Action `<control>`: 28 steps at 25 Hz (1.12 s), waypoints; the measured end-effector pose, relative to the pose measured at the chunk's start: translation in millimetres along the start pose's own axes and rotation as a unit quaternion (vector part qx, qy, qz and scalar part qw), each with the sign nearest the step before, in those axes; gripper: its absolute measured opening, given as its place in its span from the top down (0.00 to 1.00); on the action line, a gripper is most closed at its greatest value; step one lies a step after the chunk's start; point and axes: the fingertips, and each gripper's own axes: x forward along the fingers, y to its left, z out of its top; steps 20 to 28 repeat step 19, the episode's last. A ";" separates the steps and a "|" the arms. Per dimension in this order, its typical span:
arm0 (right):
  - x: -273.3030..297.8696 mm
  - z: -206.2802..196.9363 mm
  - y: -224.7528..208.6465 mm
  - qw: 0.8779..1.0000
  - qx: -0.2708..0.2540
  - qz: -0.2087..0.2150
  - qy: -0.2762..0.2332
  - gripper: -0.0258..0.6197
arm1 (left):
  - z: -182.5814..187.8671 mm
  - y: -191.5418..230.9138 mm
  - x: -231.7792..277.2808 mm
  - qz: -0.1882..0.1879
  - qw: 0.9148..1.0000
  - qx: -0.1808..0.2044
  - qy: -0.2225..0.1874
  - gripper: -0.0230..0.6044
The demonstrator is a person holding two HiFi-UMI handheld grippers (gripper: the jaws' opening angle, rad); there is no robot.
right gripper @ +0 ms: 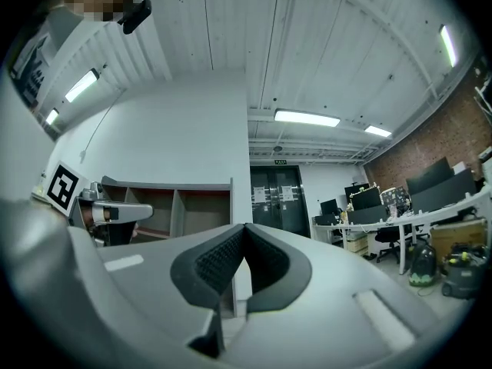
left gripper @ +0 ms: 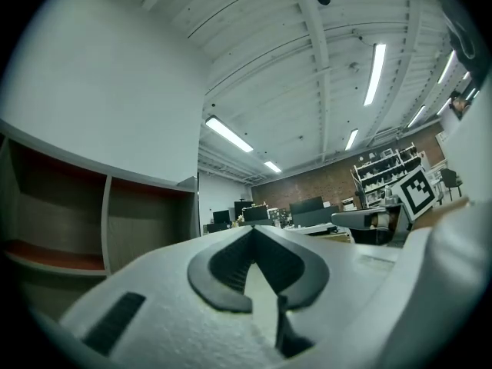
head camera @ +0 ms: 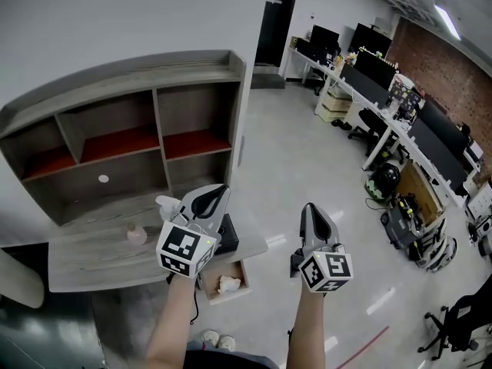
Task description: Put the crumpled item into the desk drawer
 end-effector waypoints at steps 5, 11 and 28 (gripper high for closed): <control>-0.3 -4.8 -2.2 1.000 0.007 0.002 0.002 0.95 | -6.5 0.5 -0.2 0.005 1.000 0.001 0.005 0.96; -1.9 -2.8 3.3 1.000 0.006 0.012 0.006 0.95 | -2.9 2.2 -6.3 0.011 1.000 0.001 0.007 0.96; -2.9 -2.1 11.7 1.000 0.004 0.016 0.006 0.95 | -2.7 1.6 -13.2 0.009 1.000 0.002 0.007 0.96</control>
